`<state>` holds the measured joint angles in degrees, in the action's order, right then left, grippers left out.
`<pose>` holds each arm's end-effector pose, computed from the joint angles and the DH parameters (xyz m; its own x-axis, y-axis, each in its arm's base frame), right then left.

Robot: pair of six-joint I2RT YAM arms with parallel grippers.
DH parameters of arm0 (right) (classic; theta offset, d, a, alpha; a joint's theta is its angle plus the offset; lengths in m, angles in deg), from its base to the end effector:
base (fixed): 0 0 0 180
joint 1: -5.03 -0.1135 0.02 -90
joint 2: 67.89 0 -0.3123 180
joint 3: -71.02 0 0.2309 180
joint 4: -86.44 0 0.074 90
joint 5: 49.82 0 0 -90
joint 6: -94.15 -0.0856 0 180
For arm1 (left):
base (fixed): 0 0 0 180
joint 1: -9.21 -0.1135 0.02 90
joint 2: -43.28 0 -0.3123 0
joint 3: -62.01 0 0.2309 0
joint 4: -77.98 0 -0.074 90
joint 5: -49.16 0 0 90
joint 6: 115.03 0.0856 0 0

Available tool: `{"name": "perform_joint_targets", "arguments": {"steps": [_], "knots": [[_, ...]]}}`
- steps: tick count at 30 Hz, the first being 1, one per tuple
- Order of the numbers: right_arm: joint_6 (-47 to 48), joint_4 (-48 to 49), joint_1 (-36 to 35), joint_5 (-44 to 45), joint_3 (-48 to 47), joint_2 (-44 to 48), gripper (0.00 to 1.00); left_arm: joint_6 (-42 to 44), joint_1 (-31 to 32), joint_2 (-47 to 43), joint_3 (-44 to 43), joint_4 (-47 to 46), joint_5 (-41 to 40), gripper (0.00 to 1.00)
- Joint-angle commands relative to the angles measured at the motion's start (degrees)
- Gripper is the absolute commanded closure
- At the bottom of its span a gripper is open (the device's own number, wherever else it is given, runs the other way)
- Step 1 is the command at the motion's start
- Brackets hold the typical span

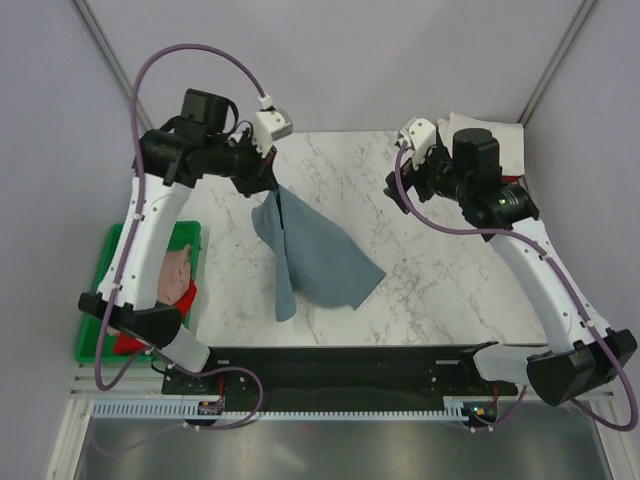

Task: Fold and stack the t-shirts
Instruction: Move the tshirt to the center of the board

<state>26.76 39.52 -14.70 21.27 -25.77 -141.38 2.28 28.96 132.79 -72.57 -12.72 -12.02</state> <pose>0.2592 0.1224 0.4422 -0.1179 -0.4287 -0.8957 -0.6978 0.6775 -0.2324 0.2563 -0.1359 0.4853 -0.2983 0.5342 -0.7910 0.8531 0.5208 0.0300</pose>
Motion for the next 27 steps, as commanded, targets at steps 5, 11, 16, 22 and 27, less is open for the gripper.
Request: {"name": "perform_joint_targets", "arguments": {"steps": [5, 11, 16, 22, 27], "knots": [[5.95, -1.89, 1.53, 6.6, 7.2, 6.78, 0.02, -4.8, 5.73, 17.25, -7.54, -2.96, 8.18, 0.98], [7.88, -2.86, 2.94, 3.29, 8.52, 10.21, 0.02, -7.44, 7.67, 33.5, -25.58, -5.15, 9.06, 0.98], [7.8, -7.06, 3.03, -4.54, 4.22, 5.04, 0.07, -12.53, 7.24, 36.35, -24.62, -14.09, 4.26, 0.54], [11.92, -10.06, -1.79, -8.33, -0.18, -2.08, 0.1, -17.81, -3.45, 27.31, -16.46, -16.84, -4.82, 0.36], [10.1, -6.83, -13.83, -6.31, -1.68, -10.42, 0.15, -19.4, -15.07, 11.85, 1.87, -18.77, -0.52, 0.37]]}}
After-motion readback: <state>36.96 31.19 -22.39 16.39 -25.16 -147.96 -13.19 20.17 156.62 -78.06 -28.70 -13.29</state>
